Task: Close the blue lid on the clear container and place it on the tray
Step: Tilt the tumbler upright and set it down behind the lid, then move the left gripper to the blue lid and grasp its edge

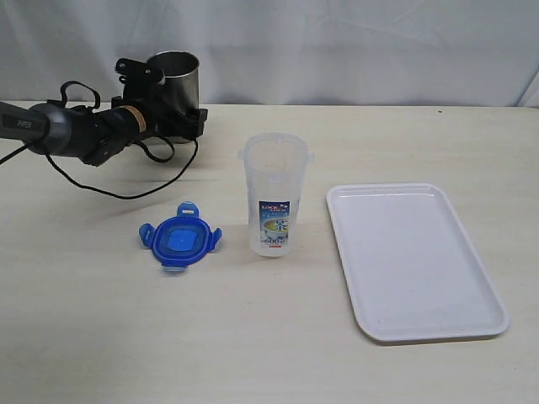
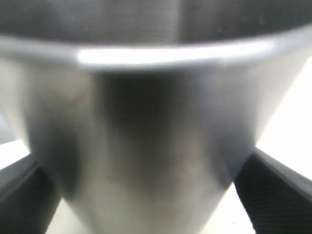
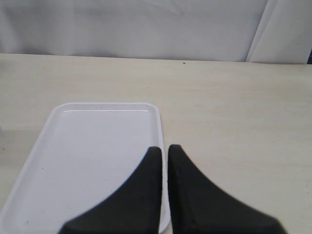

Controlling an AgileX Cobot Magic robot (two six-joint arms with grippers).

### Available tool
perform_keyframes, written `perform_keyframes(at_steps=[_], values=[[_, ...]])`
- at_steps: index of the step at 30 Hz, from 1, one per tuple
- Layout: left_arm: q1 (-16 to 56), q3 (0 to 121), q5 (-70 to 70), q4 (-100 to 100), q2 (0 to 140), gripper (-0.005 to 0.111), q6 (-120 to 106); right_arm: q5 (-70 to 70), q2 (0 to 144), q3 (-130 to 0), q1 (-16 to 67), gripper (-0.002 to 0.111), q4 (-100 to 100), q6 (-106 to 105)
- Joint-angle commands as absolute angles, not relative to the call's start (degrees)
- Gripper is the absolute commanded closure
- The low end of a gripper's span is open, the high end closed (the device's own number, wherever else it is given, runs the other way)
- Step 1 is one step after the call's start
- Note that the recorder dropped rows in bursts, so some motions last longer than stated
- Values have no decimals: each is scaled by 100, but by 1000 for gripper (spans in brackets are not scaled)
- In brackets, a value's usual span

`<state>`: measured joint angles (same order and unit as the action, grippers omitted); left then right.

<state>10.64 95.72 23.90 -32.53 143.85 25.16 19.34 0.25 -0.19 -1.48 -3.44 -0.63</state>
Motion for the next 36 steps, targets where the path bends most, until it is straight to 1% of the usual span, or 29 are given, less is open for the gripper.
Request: perform_keyframes(at_steps=[1,19,31,33,36], values=[[1069,9365,2451,-3278,14212,22,2678,1943,0,0,-184,104,-335,-41],[932,7473,2471,-3234,12946,22,2668,1943,0,0,-184,104,-335,-41],[932,6251,2422,-3234,11338,22,2701,1943,0,0,-184,104,-335,-41],[942,6086,2258,-3247,11004,22,2701,1943,0,0,-184,104,-335,-41],[942,5939,1226,-3251,10240,22,2980,1943,0,0,-184,104,-335,-41]])
